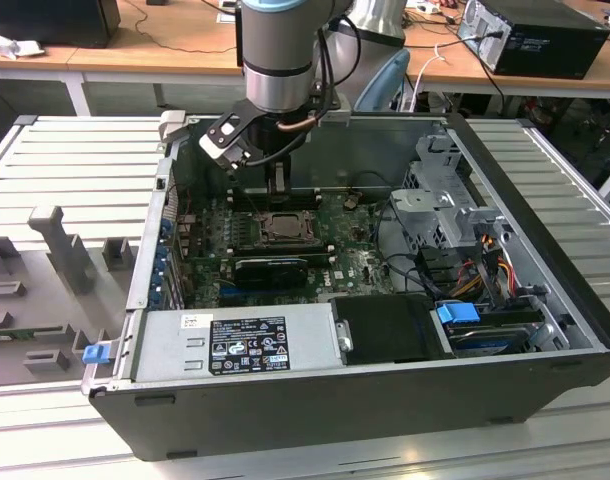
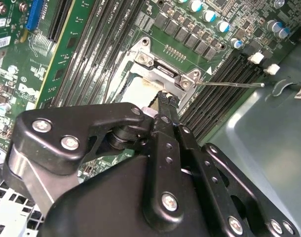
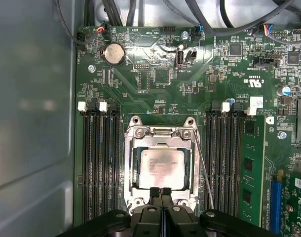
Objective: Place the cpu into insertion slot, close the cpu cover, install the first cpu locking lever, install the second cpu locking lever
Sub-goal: 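Install the first cpu locking lever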
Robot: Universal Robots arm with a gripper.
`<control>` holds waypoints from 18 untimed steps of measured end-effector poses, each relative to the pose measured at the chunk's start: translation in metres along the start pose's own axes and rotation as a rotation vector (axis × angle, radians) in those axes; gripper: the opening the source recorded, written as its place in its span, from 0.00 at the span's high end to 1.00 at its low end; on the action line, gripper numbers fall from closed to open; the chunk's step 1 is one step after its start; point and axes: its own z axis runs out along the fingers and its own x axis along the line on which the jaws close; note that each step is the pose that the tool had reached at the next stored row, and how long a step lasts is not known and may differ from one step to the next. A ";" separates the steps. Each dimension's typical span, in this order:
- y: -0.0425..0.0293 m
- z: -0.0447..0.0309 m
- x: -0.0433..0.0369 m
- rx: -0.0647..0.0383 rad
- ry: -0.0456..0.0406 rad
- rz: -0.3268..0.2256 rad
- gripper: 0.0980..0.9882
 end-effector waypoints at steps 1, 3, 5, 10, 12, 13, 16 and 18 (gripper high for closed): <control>0.0000 -0.0014 0.0000 0.000 0.0004 0.000 0.99; 0.0001 -0.0082 0.0002 0.000 0.0012 0.000 0.99; 0.0002 -0.0173 0.0005 0.000 0.0013 0.000 0.99; 0.0002 -0.0298 0.0009 0.000 0.0023 0.000 0.99; 0.0003 -0.0345 0.0010 0.000 0.0023 0.000 0.99; 0.0003 -0.0362 0.0011 0.000 0.0023 0.000 0.99; 0.0004 -0.0400 0.0012 0.000 0.0024 0.000 0.99; 0.0004 -0.0400 0.0012 0.000 0.0027 -0.007 0.99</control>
